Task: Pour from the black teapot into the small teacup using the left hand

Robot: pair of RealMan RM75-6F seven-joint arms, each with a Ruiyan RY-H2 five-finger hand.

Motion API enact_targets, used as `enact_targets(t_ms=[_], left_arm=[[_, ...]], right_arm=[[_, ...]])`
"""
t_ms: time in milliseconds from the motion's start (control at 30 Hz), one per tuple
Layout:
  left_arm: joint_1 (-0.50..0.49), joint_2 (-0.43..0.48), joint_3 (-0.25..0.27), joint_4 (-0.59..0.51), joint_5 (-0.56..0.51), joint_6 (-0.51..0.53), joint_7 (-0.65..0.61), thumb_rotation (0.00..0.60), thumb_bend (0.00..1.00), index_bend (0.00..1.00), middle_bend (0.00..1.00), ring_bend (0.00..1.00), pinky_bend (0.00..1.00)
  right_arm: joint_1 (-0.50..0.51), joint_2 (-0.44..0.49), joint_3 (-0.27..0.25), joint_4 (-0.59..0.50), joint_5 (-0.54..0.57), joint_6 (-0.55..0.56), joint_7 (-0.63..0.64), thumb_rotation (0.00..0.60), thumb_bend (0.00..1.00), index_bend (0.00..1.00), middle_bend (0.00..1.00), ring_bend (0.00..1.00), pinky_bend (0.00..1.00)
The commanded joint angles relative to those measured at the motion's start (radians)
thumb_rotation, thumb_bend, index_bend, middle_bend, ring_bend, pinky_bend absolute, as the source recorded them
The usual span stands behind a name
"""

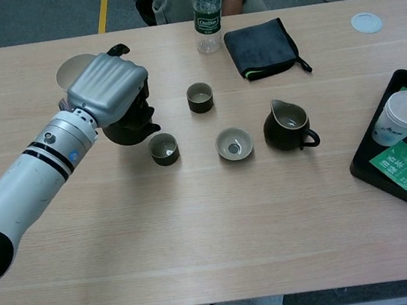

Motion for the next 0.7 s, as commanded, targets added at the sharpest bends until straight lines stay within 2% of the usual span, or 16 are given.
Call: enact_targets(t_ms=[33,467,700], left_arm=[[0.004,-0.01,0.003,0.018,0.021,0.009,0.002,0.534,0.41,0.92,1.0,0.82,0.11],[0.032,-0.046,0.018,0.068,0.091,0.027,0.011,0.543,0.41,0.92,1.0,0.82,0.11],[0.047,-0.068,0.018,0.096,0.131,0.041,0.015,0.576,0.41,0.92,1.0,0.82,0.11]], right_arm=[[0.0,0.0,0.0,0.002,0.001,0.0,0.001,0.6,0.0,0.36,0.39,0.23,0.23],[0.0,0.0,0.002,0.001,-0.001,-0.001,0.0,0.6,0.0,0.36,0.39,0.23,0.23],[0.001,0.0,0.003,0.001,-0.001,-0.001,0.001,0.6,0.0,0.36,0.39,0.23,0.23]])
